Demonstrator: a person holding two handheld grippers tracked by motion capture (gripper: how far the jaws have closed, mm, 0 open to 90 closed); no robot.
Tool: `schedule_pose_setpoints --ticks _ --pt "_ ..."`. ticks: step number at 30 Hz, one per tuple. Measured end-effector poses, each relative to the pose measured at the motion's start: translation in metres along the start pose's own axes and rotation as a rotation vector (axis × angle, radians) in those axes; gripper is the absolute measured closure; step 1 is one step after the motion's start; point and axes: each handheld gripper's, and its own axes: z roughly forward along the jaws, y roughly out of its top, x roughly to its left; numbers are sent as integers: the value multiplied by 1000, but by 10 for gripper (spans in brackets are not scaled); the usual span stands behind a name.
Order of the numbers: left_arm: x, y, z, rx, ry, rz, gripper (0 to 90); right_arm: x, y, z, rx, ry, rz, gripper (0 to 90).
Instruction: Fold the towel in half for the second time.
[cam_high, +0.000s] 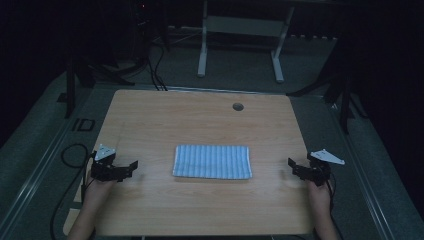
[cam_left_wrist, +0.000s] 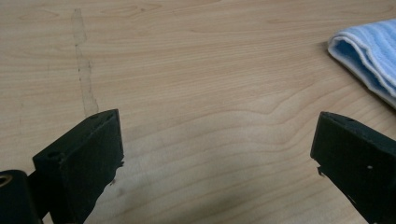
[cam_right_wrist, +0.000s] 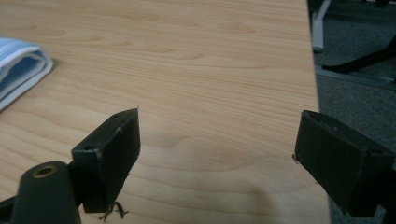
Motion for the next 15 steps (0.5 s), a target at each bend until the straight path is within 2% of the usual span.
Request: schedule_pose_setpoints --ticks 2,4,6,8,11,15 --pt "2 -2 -3 -19 -2 -20 29 -3 -1 -1 -6 -5 21 140" --pt "5 -4 -7 -23 18 -33 29 -5 -2 -3 -19 -20 40 140" --pt "8 -7 -10 -29 32 -49 29 -7 -4 -4 -30 -30 40 139" --pt "10 -10 -12 -33 25 -60 29 -9 -6 -5 -36 -51 41 139" --pt "12 -12 -16 -35 43 -40 29 -11 -7 -6 -42 -38 67 137" --pt "15 -15 -21 -80 56 -52 29 -11 -7 -7 -49 -50 57 134"
